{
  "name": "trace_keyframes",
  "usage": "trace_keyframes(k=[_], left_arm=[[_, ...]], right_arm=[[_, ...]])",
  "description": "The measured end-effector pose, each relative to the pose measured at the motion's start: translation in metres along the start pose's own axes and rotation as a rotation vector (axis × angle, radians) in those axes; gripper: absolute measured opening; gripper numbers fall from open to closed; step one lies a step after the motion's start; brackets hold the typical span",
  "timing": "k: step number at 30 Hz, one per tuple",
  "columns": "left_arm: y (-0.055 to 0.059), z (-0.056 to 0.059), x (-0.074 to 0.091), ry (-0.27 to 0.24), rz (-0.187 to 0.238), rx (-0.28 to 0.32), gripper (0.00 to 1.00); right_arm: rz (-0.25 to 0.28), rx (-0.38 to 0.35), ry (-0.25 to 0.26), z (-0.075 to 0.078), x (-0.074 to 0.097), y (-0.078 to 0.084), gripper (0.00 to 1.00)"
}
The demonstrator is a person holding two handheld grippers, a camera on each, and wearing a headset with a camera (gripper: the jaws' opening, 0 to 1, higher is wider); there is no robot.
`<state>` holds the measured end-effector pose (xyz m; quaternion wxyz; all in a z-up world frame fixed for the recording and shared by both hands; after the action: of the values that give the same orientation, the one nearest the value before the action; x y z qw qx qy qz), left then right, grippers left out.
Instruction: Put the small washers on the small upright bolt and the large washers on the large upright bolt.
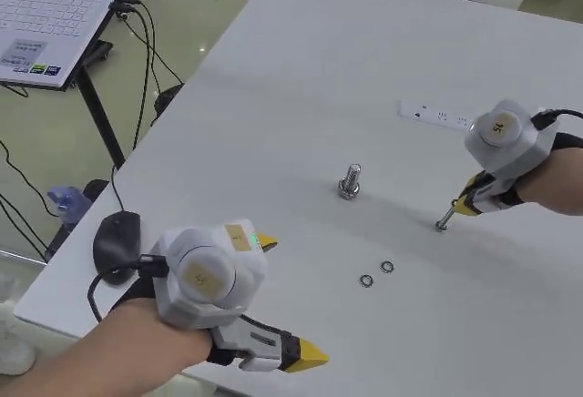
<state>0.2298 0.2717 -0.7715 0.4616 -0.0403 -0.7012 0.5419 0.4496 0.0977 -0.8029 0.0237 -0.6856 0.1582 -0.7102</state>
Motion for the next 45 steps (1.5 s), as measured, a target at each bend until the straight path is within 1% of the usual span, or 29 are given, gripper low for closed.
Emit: trace_keyframes(k=[10, 13, 17, 21, 25, 30, 32, 37, 45], left_arm=[[0.0, -0.002, -0.003, 0.005, -0.006, 0.003, 0.89], [0.002, -0.002, -0.004, 0.006, -0.014, 0.002, 0.89], [0.0, -0.001, -0.003, 0.011, -0.009, 0.0, 0.88], [0.002, -0.001, -0.006, 0.013, -0.019, -0.002, 0.88], [0.001, 0.0, -0.007, 0.018, -0.012, 0.006, 0.88], [0.004, -0.001, -0.007, 0.018, -0.019, 0.011, 0.87], [0.004, -0.001, -0.007, 0.021, -0.014, 0.022, 0.87], [0.009, 0.0, -0.007, 0.023, -0.028, 0.025, 0.86], [0.013, -0.001, -0.006, 0.022, -0.037, 0.034, 0.85]], right_arm=[[-0.012, 0.005, -0.012, 0.0, -0.006, 0.002, 0.12], [-0.016, 0.01, -0.014, 0.001, -0.008, 0.002, 0.13], [-0.023, 0.014, -0.018, 0.0, -0.011, 0.003, 0.13], [-0.028, 0.019, -0.023, -0.001, -0.016, 0.005, 0.13], [-0.032, 0.021, -0.027, -0.001, -0.02, 0.006, 0.13], [-0.036, 0.027, -0.032, -0.001, -0.027, 0.007, 0.13], [-0.035, 0.025, -0.038, -0.002, -0.03, 0.007, 0.13], [-0.044, 0.033, -0.041, -0.004, -0.038, 0.01, 0.13], [-0.056, 0.036, -0.05, -0.006, -0.047, 0.014, 0.13]])
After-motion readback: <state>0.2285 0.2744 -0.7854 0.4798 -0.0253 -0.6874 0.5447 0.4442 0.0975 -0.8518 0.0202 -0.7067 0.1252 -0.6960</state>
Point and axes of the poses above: the centre of the closed fingertips' face, and the gripper's own axes: x roughly backward along the fingers, z roughly to its right, y roughly out of its underside, the point moved 1 cm from there along x, roughly backward along the fingers, and after that the axes turned 6 degrees about -y, right-handed, at the moved point
